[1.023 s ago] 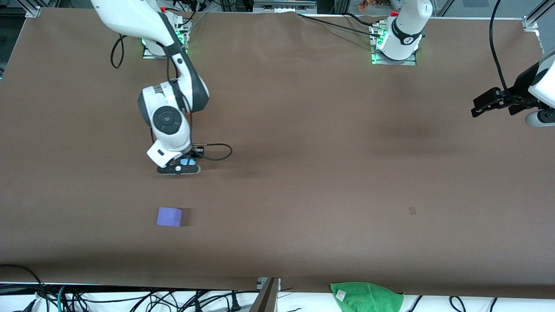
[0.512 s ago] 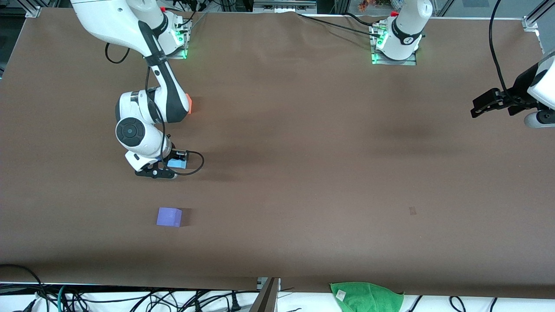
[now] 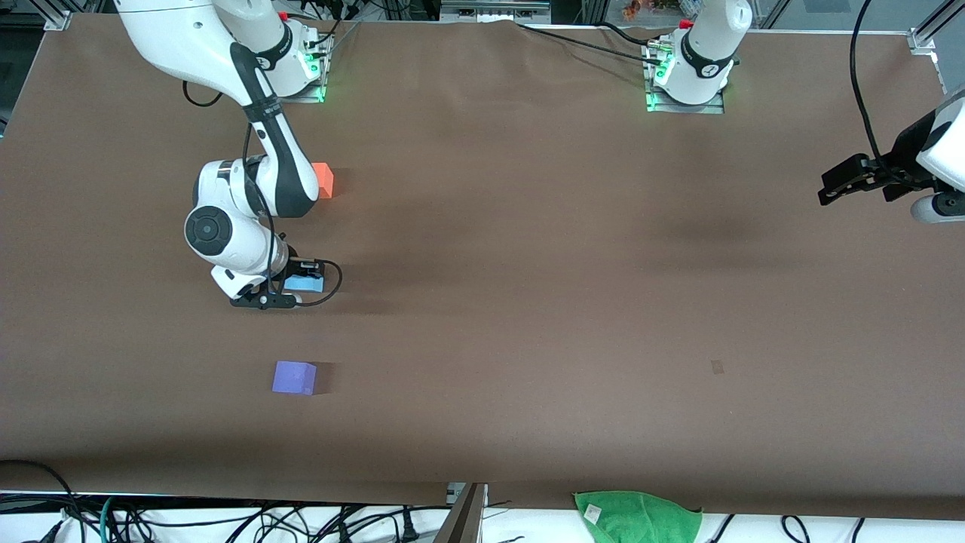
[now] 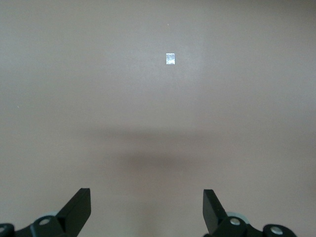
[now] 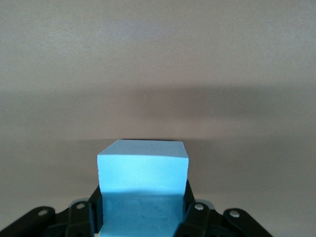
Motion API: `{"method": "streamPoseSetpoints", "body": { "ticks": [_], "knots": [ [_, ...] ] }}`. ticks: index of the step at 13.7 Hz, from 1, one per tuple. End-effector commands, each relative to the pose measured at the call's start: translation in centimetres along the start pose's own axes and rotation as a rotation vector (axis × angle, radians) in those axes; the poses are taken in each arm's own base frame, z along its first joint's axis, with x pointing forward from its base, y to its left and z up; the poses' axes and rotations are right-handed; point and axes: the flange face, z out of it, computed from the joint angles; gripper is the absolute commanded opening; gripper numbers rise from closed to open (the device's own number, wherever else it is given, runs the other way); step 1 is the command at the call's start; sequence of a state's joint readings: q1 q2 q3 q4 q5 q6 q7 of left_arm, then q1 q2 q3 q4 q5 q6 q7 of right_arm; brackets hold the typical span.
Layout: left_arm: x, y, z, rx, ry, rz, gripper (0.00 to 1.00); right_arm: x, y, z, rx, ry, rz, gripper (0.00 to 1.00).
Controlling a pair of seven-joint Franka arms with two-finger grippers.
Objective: Place blue block between orange and purple blocks
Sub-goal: 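Lower the blue block between the orange and purple blocks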
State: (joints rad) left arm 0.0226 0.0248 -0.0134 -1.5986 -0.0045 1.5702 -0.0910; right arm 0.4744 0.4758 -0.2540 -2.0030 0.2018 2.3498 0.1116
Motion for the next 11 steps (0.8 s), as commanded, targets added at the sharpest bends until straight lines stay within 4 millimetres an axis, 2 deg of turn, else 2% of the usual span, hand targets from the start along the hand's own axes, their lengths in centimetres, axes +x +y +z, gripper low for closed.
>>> {"method": "streamPoseSetpoints", "body": {
  "ticks": [1, 4, 5, 6, 7, 9, 11],
  "knots": [
    [0.3, 0.1, -0.5, -0.025, -0.004, 0.019, 1.00, -1.2, 0.7, 1.0, 0.021, 0.025, -0.001, 0.25],
    [0.3, 0.1, -0.5, -0.025, -0.005, 0.019, 1.00, -1.3, 0.8, 1.4, 0.019, 0.031, -0.003, 0.26],
    [0.3, 0.1, -0.5, -0.025, -0.004, 0.019, 1.00, -1.4, 0.8, 1.5, 0.018, 0.028, -0.003, 0.33],
    [0.3, 0.1, -0.5, -0.026, -0.004, 0.019, 1.00, -1.2, 0.7, 1.3, 0.019, 0.027, -0.004, 0.81],
    [0.3, 0.1, -0.5, -0.026, -0.004, 0.019, 1.00, -0.9, 0.6, 0.7, 0.023, 0.034, -0.007, 1.00],
    [0.3, 0.1, -0.5, -0.026, -0.004, 0.019, 1.00, 0.0, -0.1, -1.5, 0.034, 0.018, -0.016, 1.00],
    [0.3, 0.1, -0.5, -0.026, -0.004, 0.019, 1.00, 2.0, -0.3, -5.8, 0.040, -0.017, -0.025, 1.00]
  ]
}}
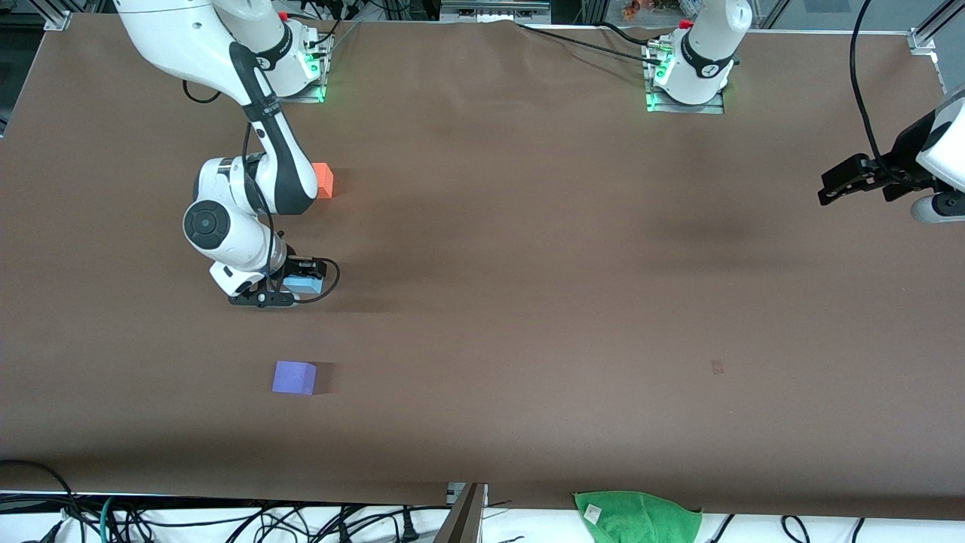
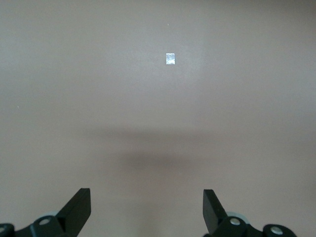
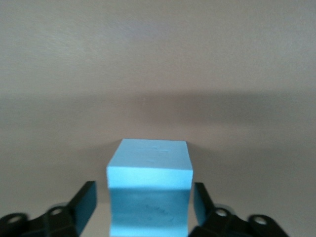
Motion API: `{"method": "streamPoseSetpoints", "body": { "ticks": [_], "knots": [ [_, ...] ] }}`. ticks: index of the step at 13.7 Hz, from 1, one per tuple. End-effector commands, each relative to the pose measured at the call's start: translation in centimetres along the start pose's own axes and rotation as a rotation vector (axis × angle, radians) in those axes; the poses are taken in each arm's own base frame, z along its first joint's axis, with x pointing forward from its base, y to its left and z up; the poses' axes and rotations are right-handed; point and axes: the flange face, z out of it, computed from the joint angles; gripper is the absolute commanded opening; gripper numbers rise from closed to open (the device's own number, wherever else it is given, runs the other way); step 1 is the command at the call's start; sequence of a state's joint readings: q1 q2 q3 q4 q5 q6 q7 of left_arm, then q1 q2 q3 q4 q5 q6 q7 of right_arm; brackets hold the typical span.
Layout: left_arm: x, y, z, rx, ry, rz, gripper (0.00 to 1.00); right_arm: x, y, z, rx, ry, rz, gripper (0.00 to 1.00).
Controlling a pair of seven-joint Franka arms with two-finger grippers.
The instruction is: Place blue block between orange and purple blocks
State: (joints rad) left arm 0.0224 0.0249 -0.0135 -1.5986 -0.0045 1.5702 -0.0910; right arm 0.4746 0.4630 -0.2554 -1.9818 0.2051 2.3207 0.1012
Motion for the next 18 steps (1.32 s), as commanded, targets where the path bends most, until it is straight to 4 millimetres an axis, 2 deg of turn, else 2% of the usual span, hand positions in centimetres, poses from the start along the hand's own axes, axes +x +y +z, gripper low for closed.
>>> {"method": "streamPoseSetpoints", "body": {
  "ticks": [1, 5, 7, 9, 11, 12, 13, 16, 18],
  "knots": [
    [0.3, 0.1, -0.5, -0.026, -0.004, 0.019, 1.00, 2.5, -0.2, -6.5, 0.031, -0.037, -0.019, 1.00],
    [0.3, 0.1, -0.5, -0.026, -0.004, 0.019, 1.00, 4.8, 1.7, -15.4, -0.016, -0.043, -0.039, 1.00],
    [0.3, 0.1, -0.5, -0.026, -0.004, 0.019, 1.00, 5.1, 2.2, -19.6, -0.057, -0.048, -0.113, 1.00],
    [0.3, 0.1, -0.5, -0.026, -0.004, 0.019, 1.00, 4.9, 3.0, -22.5, -0.061, -0.064, -0.109, 1.00],
    [0.3, 0.1, -0.5, -0.026, -0.003, 0.019, 1.00, 3.6, 3.0, -25.7, -0.048, -0.092, -0.110, 1.00],
    [0.3, 0.1, -0.5, -0.026, -0.003, 0.019, 1.00, 3.2, 2.6, -26.5, -0.049, -0.103, -0.110, 1.00],
    [0.3, 0.1, -0.5, -0.026, -0.003, 0.019, 1.00, 2.3, 2.8, -28.8, -0.032, -0.073, -0.112, 1.00],
    [0.3, 0.1, -0.5, -0.026, -0.003, 0.019, 1.00, -1.0, 5.3, -33.2, 0.044, -0.073, -0.110, 1.00],
    [0.3, 0.1, -0.5, -0.026, -0.003, 0.019, 1.00, -3.0, 6.6, -34.8, 0.055, -0.083, -0.125, 1.00]
  ]
}}
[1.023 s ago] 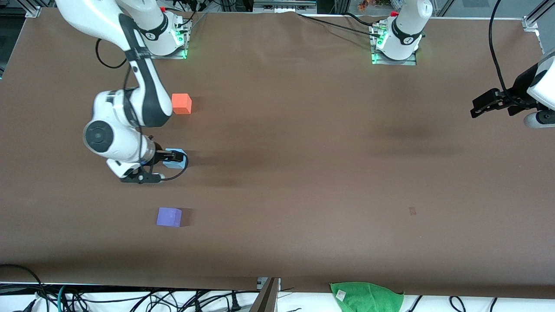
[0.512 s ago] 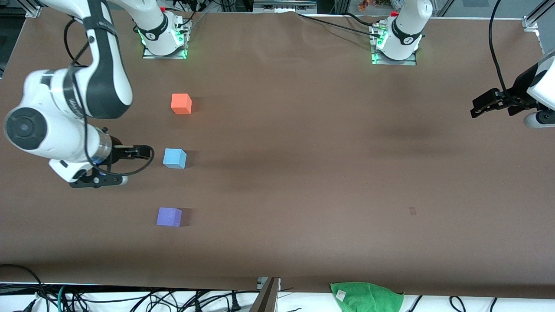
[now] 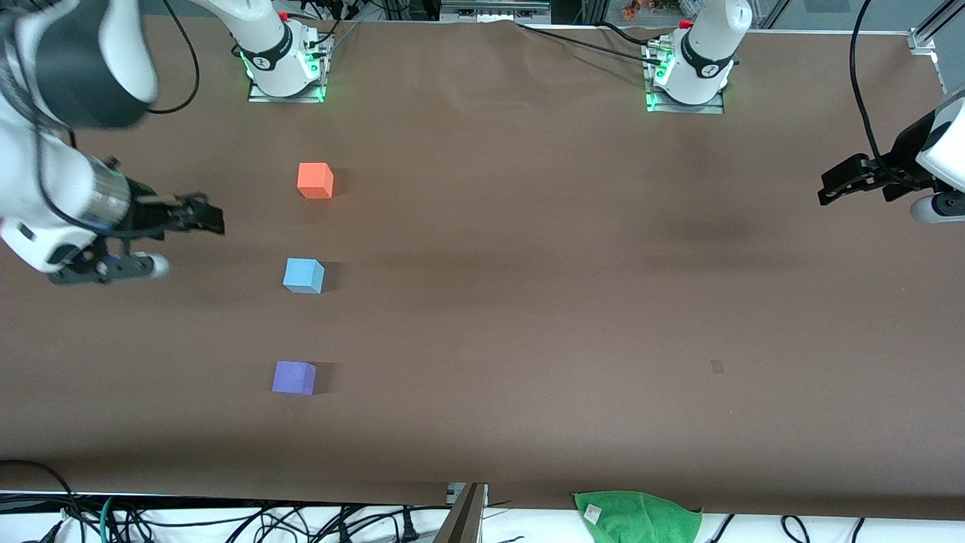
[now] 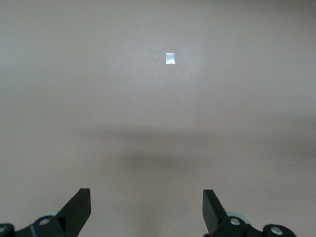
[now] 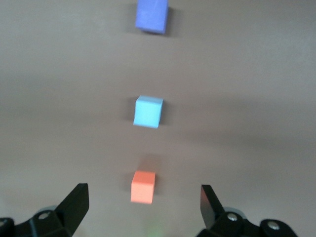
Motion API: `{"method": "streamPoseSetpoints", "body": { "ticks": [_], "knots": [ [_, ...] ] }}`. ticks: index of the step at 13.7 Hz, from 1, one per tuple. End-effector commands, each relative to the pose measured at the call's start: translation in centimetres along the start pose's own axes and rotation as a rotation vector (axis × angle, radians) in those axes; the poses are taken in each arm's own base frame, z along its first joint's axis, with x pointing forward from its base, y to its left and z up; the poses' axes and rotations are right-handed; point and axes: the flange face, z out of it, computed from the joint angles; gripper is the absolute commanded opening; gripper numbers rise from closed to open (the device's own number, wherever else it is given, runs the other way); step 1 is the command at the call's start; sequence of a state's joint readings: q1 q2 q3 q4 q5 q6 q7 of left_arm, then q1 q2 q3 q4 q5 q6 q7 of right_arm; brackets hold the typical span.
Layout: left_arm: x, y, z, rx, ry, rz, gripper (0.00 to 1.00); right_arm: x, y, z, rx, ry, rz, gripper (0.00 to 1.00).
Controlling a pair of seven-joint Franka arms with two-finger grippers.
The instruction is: Place blue block between orange and purple blocks
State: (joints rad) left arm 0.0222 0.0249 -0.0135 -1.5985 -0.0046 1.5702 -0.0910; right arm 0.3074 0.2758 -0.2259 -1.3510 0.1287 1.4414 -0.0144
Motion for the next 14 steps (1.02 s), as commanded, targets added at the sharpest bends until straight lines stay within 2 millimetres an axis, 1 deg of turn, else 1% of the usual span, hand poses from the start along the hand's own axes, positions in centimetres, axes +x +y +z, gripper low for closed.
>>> {"method": "streamPoseSetpoints", "body": {
  "ticks": [1, 2, 4, 6, 8, 9, 12, 14],
  "knots": [
    [0.3, 0.1, -0.5, -0.026, -0.003, 0.019, 1.00, -3.6, 1.6, -2.0, -0.028, 0.001, -0.016, 1.00],
    [0.3, 0.1, -0.5, -0.026, -0.003, 0.019, 1.00, -4.6, 2.1, -2.5, -0.044, 0.004, -0.008, 1.00],
    [0.3, 0.1, -0.5, -0.026, -0.003, 0.019, 1.00, -6.2, 2.2, -4.8, -0.055, 0.057, -0.003, 1.00],
    [0.3, 0.1, -0.5, -0.026, -0.003, 0.019, 1.00, -6.9, 2.4, -6.4, -0.095, 0.109, -0.004, 1.00],
    [0.3, 0.1, -0.5, -0.026, -0.003, 0.019, 1.00, -7.3, 4.3, -6.2, -0.091, 0.104, 0.024, 1.00],
    [0.3, 0.1, -0.5, -0.026, -0.003, 0.019, 1.00, -7.4, 4.4, -5.8, -0.094, 0.090, 0.027, 1.00],
    [0.3, 0.1, -0.5, -0.026, -0.003, 0.019, 1.00, -8.6, 4.4, -4.8, -0.089, 0.050, 0.032, 1.00],
    [0.3, 0.1, -0.5, -0.026, -0.003, 0.019, 1.00, -8.4, 4.4, -4.6, -0.089, 0.047, 0.038, 1.00]
  ]
}}
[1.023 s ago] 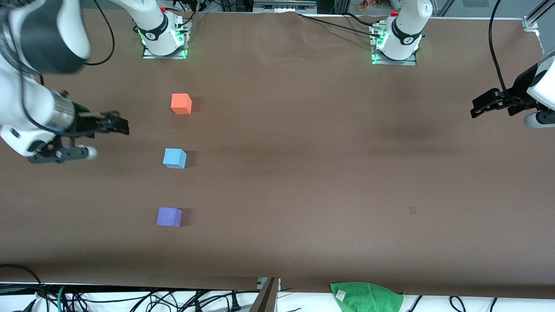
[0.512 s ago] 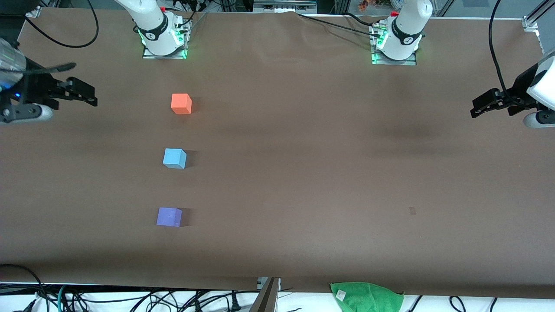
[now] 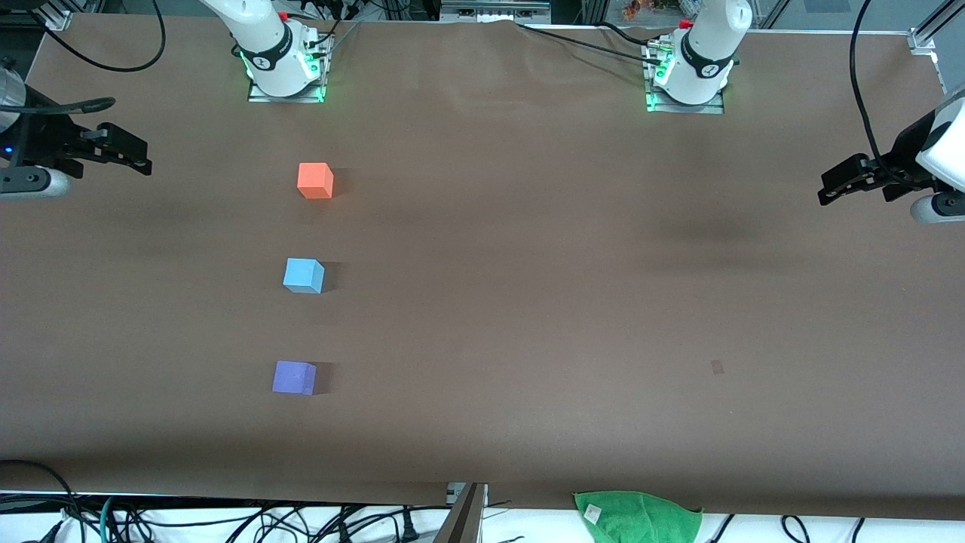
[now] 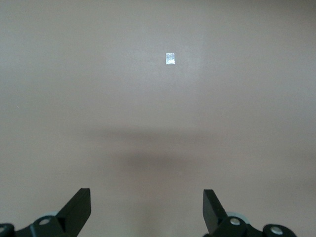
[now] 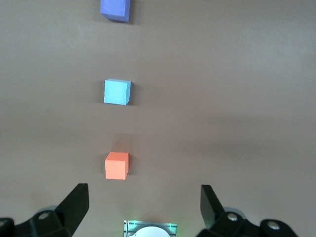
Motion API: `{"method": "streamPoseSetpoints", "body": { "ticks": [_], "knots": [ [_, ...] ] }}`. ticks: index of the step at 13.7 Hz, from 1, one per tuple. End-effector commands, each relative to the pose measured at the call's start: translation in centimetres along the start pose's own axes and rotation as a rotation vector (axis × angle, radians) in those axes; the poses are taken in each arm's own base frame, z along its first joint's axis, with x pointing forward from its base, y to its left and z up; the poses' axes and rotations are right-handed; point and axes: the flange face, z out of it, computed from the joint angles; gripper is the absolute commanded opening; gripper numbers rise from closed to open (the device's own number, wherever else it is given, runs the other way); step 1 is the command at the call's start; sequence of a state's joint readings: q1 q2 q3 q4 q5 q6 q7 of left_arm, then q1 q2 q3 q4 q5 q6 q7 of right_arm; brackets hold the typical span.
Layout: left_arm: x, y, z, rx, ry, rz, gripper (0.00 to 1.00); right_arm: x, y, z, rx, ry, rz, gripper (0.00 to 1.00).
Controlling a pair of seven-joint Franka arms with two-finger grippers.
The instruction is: Place blue block between orange and purple blocks
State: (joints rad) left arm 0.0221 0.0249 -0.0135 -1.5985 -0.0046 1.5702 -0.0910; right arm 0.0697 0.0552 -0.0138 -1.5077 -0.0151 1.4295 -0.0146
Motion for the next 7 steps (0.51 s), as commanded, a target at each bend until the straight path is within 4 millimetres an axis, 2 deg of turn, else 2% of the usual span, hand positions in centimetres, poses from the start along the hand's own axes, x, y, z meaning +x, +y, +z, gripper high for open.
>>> {"method": "streamPoseSetpoints", "body": {
  "ticks": [1, 7],
  "knots": [
    [0.33, 0.08, -0.49, -0.025, -0.002, 0.019, 1.00, -1.11, -0.11, -0.34, -0.008, 0.006, 0.001, 1.00],
    [0.33, 0.10, -0.49, -0.026, -0.003, 0.019, 1.00, -0.78, 0.08, -0.32, -0.009, 0.009, 0.000, 1.00]
  ]
}}
